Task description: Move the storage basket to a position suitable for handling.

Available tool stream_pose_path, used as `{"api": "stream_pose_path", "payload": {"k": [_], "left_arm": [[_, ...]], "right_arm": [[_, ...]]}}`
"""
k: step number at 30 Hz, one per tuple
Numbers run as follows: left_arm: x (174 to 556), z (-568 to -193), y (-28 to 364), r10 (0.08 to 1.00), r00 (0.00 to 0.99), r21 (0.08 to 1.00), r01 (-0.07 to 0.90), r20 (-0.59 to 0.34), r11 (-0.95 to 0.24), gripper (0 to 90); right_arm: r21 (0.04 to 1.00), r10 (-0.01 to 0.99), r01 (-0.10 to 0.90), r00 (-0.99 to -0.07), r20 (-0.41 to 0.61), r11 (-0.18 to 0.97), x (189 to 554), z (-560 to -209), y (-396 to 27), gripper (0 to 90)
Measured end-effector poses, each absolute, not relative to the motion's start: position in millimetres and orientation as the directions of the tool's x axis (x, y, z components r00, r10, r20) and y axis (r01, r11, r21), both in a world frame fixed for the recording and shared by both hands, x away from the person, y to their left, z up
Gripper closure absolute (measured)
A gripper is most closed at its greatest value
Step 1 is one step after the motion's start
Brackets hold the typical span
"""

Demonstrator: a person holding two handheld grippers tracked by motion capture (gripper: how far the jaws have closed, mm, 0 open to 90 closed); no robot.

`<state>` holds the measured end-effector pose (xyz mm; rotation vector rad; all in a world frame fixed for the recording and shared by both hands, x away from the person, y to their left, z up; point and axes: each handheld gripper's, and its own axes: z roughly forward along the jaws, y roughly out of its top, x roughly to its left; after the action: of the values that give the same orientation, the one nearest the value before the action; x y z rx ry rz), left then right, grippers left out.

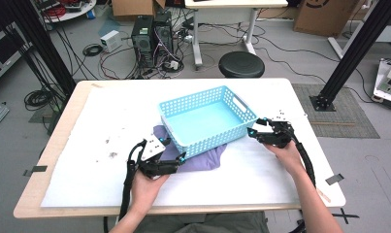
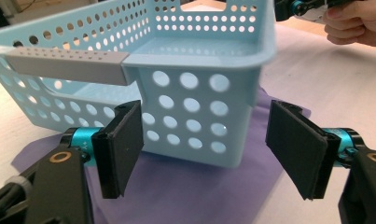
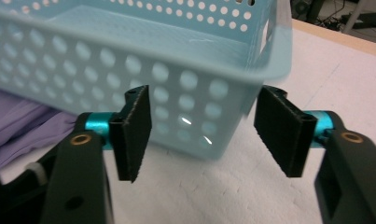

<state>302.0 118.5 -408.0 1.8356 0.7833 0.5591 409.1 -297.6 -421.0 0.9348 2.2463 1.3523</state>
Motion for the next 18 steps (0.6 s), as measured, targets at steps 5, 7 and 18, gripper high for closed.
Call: {"api": "stream_pose_path", "payload": {"k": [5,7,18], "left_arm": [[306.9,-407.7,111.7,0.741,0.67,0.924,0.262,0.033,-0.278,28.5],[309.1,-407.2,112.1,0.751,0.659,0.925,0.262,0.037,-0.276,30.3],[333.9,-394.9,136.1,0.779,0.625,0.925,0.317,-0.038,-0.21,35.4]], "right_arm": [[0.876,0.682,0.348,-0.731,0.03,0.334,416.4,-424.4,-291.5,33.8],[0.878,0.678,0.337,-0.735,0.019,0.34,414.9,-422.8,-291.5,38.3],[0.883,0.669,0.273,-0.741,-0.06,0.382,399.1,-412.1,-277.8,48.8]]}}
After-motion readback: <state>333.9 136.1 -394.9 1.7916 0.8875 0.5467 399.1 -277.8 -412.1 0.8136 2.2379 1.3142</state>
